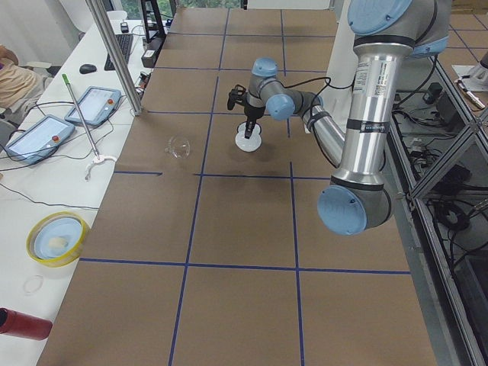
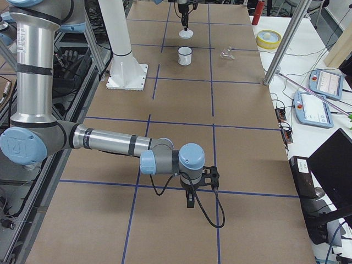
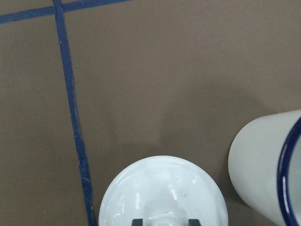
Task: Remove funnel from cup
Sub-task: 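Lift the white cup and carry it over the enamel mug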
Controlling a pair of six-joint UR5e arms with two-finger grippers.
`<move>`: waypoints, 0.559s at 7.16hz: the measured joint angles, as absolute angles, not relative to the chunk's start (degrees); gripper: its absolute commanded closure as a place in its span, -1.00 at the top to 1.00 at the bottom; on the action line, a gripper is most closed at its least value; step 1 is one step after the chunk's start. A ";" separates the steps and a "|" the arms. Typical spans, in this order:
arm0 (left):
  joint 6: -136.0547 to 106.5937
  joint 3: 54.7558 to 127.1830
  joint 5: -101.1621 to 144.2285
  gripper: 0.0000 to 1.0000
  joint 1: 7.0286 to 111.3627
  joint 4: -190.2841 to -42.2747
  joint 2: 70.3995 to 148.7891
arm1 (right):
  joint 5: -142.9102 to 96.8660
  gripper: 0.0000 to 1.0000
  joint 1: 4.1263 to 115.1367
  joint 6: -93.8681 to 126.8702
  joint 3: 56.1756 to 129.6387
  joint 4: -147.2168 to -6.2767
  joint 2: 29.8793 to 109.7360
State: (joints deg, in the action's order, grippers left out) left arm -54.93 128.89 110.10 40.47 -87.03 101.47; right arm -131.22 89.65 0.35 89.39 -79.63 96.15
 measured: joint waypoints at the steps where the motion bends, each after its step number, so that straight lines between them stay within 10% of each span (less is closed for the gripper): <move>1: -56.27 127.86 110.66 -1.00 40.49 -81.65 107.27 | -131.22 1.00 89.65 0.35 89.39 -79.63 96.15; 4: -61.52 118.37 111.34 -1.00 37.92 -78.16 117.59 | -131.22 1.00 89.65 0.35 89.39 -79.63 96.15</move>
State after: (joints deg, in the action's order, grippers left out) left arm -61.52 118.37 111.34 37.92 -78.16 117.59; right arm -131.22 89.65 0.35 89.39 -79.63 96.15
